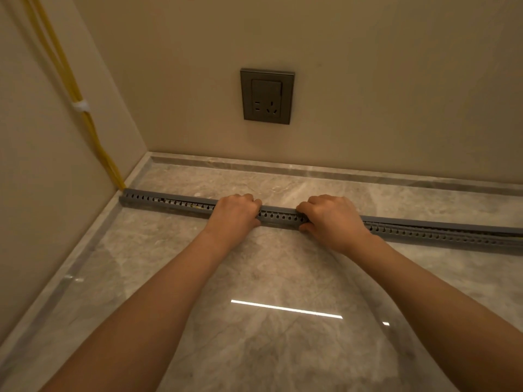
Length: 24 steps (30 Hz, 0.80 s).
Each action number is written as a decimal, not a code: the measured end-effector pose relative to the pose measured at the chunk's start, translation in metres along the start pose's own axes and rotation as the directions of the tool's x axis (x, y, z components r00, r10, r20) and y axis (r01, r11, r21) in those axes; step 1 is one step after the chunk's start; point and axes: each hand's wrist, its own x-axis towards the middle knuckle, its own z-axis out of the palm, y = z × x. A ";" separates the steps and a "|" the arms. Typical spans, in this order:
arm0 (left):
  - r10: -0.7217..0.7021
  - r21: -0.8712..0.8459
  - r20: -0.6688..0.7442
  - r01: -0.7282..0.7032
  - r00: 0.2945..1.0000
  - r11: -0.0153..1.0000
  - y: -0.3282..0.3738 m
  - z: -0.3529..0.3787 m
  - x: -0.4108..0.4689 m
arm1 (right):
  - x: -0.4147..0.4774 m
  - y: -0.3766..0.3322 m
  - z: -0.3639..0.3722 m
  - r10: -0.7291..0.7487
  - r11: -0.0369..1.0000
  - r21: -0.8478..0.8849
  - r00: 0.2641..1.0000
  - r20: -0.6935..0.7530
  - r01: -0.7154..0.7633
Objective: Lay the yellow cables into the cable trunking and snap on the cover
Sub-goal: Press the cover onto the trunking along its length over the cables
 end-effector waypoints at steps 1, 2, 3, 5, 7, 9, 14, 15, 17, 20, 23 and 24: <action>0.003 -0.004 -0.003 -0.003 1.000 1.000 0.000 0.000 0.000 | 0.000 0.000 0.000 -0.007 1.000 -0.008 1.000 0.000 0.007; 0.005 -0.009 -0.008 -0.005 1.000 1.000 -0.001 0.000 0.001 | -0.001 -0.001 0.000 -0.014 1.000 -0.017 1.000 0.001 0.014; 0.005 -0.013 -0.012 -0.005 1.000 1.000 -0.001 0.000 0.000 | -0.001 -0.001 0.000 -0.022 0.999 -0.025 1.000 0.003 0.022; 0.004 -0.003 -0.026 -0.005 1.000 1.000 0.000 0.001 -0.001 | -0.002 -0.002 0.000 -0.033 0.999 -0.033 0.999 0.003 0.033; 0.002 0.025 -0.039 -0.001 0.999 1.000 0.004 0.003 -0.001 | -0.003 -0.003 0.000 -0.036 0.999 -0.029 0.999 0.002 0.036; -0.004 0.027 -0.046 0.005 0.999 1.000 0.010 0.002 0.002 | -0.003 -0.003 0.000 -0.039 0.999 -0.026 0.999 -0.001 0.039; 0.073 0.009 -0.046 -0.072 0.996 0.997 0.038 -0.006 0.017 | 0.001 -0.001 -0.004 -0.042 0.999 -0.021 0.999 0.008 0.042; 0.091 0.016 -0.051 -0.090 0.995 0.996 0.045 -0.006 0.020 | 0.002 0.000 -0.004 -0.040 0.999 -0.014 0.999 0.007 0.040; 0.098 0.025 -0.068 -0.097 0.993 0.995 0.055 -0.006 0.022 | 0.003 0.001 -0.004 -0.040 0.999 0.003 0.999 0.000 0.040; 0.091 0.042 -0.101 -0.087 0.991 0.995 0.058 -0.002 0.022 | 0.002 0.002 -0.001 -0.043 0.999 0.019 0.999 -0.017 0.043; 0.126 0.055 -0.106 -0.121 0.986 0.991 0.054 0.002 0.021 | 0.001 0.004 0.003 -0.030 0.998 0.049 0.999 -0.037 0.032; 0.134 0.058 -0.107 -0.128 0.985 0.990 0.053 0.003 0.021 | 0.000 0.004 0.004 -0.020 0.997 0.076 0.999 -0.047 0.023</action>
